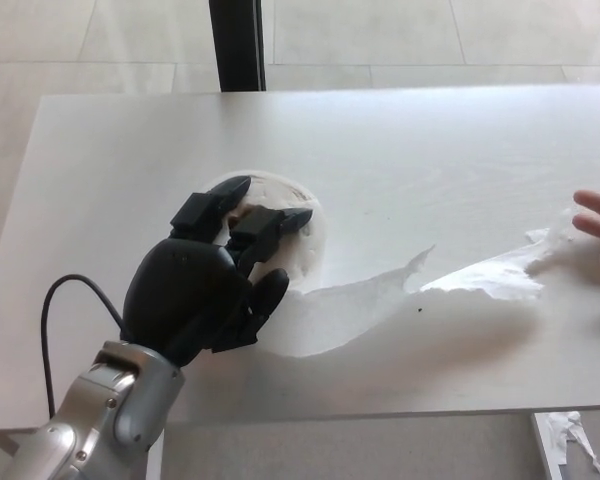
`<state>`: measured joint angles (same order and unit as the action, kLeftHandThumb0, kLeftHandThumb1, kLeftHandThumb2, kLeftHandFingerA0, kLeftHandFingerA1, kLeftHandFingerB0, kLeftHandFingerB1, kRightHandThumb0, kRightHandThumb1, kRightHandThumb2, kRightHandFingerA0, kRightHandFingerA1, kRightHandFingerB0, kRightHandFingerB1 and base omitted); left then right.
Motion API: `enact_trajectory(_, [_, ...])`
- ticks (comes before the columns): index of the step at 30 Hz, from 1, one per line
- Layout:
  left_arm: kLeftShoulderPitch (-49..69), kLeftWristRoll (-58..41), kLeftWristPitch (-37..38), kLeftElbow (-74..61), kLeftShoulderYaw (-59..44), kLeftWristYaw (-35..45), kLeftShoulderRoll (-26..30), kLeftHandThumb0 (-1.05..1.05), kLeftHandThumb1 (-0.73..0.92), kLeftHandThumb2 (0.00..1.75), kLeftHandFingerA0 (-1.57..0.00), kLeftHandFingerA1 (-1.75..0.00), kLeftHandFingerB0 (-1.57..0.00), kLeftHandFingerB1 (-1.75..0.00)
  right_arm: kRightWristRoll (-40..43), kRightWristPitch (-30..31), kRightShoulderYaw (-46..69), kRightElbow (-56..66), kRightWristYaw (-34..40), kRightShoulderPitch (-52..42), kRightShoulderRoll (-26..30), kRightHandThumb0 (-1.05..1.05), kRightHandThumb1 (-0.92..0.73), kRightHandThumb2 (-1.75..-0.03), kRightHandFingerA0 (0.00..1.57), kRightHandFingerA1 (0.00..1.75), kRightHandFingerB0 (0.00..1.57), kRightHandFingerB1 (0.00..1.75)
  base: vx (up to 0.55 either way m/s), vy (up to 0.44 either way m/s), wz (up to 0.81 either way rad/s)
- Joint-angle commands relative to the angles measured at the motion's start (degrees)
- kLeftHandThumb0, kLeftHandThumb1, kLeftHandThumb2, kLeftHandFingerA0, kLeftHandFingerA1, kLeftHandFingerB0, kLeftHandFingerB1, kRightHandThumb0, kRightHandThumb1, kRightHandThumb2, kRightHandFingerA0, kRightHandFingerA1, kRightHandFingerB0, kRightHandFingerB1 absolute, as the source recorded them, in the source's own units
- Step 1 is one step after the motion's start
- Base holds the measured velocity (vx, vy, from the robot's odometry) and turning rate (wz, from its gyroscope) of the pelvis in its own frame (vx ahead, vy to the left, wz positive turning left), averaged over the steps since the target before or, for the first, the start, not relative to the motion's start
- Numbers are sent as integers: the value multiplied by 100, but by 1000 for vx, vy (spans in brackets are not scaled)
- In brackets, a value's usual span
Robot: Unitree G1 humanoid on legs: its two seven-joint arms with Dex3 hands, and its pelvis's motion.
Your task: A toilet paper roll is kept in the middle of the desk infront of the robot. The robot places its left hand on the top of the toilet paper roll to hold it still and uses its right hand to tear off a piece of toilet paper from it and hands the paper to a person
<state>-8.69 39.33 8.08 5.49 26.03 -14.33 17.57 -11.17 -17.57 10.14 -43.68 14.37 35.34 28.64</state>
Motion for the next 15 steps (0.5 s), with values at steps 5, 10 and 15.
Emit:
enact_trajectory(5, [668,-18,-568,426,390,1145,138,-59,90,67,-33,-46,-37,-39,-292,116,-1081,-971,-1419,-222,-150,-19,-57,-97,83,175,74,151,0,0,0])
enact_trajectory(10, [635,-56,-520,464,383,1104,112,-60,90,67,-35,-45,-38,-40,-487,-46,-1437,-1150,-1319,-242,12,-18,-56,-108,82,171,76,148,0,0,0])
enact_trajectory(15, [640,-90,-554,396,350,1211,179,-60,92,67,-32,-45,-36,-39,-555,-11,-1514,-1315,-1019,-251,120,-15,-57,-105,84,161,84,120,0,0,0])
